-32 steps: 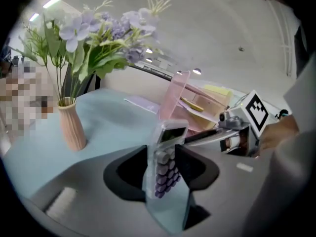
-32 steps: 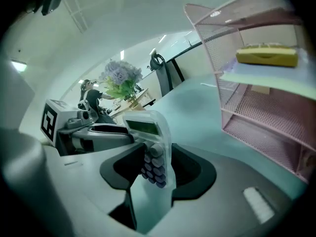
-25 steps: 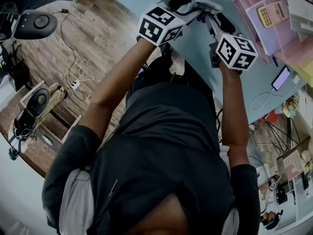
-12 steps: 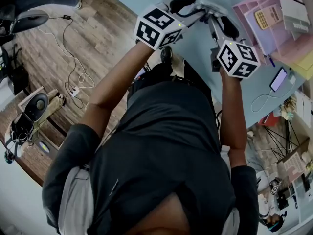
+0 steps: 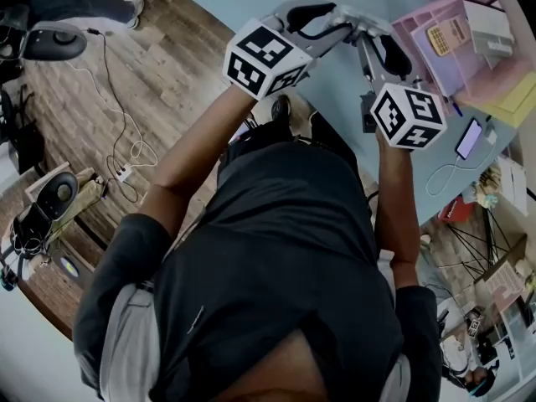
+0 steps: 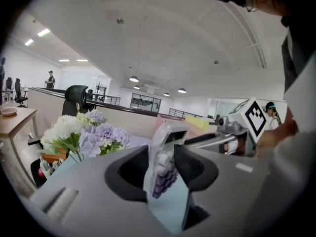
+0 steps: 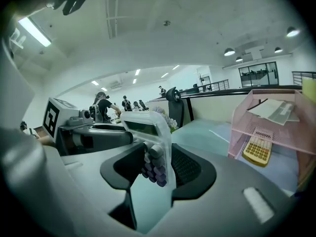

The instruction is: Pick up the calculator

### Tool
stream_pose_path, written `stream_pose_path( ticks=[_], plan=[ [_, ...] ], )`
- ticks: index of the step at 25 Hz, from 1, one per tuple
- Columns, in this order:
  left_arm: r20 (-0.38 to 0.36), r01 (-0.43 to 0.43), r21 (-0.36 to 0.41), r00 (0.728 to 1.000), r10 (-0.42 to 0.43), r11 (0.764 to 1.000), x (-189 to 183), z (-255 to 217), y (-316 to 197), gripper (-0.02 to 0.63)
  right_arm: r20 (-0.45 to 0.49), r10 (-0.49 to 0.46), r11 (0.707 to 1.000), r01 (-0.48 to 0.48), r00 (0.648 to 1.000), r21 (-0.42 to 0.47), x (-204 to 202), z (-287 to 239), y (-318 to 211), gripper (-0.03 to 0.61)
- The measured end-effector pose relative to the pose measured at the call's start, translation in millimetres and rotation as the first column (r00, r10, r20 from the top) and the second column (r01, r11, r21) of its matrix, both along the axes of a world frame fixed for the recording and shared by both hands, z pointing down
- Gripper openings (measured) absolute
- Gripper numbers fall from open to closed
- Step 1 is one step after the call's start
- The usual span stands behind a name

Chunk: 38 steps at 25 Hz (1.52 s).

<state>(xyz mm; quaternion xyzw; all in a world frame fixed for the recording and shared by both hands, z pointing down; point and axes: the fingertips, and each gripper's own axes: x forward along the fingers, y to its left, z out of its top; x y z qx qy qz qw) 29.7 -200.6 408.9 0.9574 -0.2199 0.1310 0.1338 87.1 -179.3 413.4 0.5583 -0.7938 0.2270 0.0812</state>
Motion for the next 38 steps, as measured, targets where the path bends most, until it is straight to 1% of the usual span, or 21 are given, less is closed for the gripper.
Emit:
stream_pose_path(
  ticks=[11,18,22,29,38],
  plan=[
    [-0.080,-0.016,0.108,0.997,0.025,0.994,-14,-57,12,0.207,-0.080,0.009,0.992,0.001,0.997,0.127,-13,-61,11,0.167],
    [-0.127,-0.025,0.154,0.991,0.045,0.988,-24,-86,21,0.207,-0.134,0.013,0.982,0.013,0.991,0.190,-24,-89,23,0.156],
    [-0.143,-0.046,0.170,0.987,0.071,0.984,-26,-95,29,0.207,-0.144,0.014,0.979,0.015,0.989,0.202,-30,-98,31,0.156],
    [-0.162,-0.061,0.179,0.983,0.090,0.982,-35,-103,38,0.207,-0.159,0.026,0.977,0.008,0.987,0.211,-39,-107,40,0.156],
    [-0.168,-0.067,0.170,0.981,0.096,0.983,-44,-98,38,0.207,-0.164,0.024,0.980,0.009,0.986,0.198,-49,-102,40,0.156]
  ],
)
